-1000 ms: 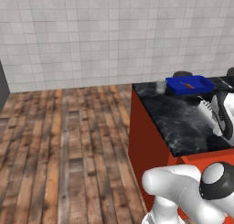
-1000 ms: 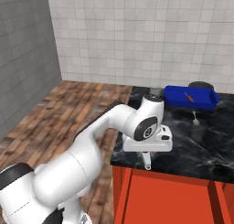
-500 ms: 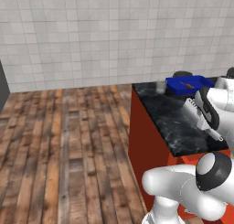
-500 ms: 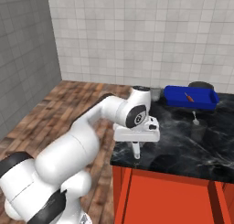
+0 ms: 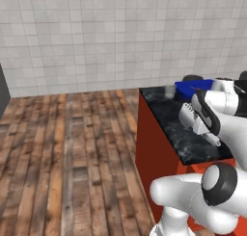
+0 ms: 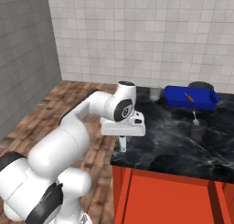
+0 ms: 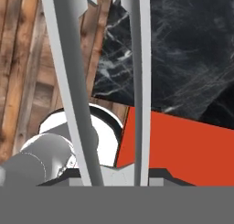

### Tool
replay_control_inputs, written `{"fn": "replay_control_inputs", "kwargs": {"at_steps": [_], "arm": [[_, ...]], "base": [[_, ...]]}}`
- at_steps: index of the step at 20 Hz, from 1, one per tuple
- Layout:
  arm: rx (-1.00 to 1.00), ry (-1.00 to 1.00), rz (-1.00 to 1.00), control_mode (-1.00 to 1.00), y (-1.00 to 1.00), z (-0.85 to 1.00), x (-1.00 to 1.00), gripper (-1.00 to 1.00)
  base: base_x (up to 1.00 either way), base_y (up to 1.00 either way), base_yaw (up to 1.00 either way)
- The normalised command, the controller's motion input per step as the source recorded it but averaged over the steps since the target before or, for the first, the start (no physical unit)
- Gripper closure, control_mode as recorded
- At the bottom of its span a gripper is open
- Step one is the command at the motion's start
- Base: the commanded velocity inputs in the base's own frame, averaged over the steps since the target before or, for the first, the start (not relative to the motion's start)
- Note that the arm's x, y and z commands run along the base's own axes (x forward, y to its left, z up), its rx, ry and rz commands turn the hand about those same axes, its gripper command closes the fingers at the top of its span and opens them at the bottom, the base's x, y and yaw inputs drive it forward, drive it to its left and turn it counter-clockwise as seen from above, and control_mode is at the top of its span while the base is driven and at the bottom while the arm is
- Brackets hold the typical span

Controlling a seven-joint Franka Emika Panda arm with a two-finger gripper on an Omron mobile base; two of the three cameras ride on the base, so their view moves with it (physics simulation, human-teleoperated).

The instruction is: Take the tongs from the drawer on the right and place them on the dining counter next to the tray containing the hot dog.

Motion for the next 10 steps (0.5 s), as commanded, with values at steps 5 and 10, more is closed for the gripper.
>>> {"fn": "replay_control_inputs", "kwargs": {"at_steps": [5,10], "arm": [[0.0,-0.02,-0.01,-1.0,0.59,0.06,0.06,1.0],[0.0,0.0,-0.03,-1.0,0.58,0.17,0.18,1.0]], "base": [[0.0,0.0,0.0],[0.0,0.0,0.0]]}}
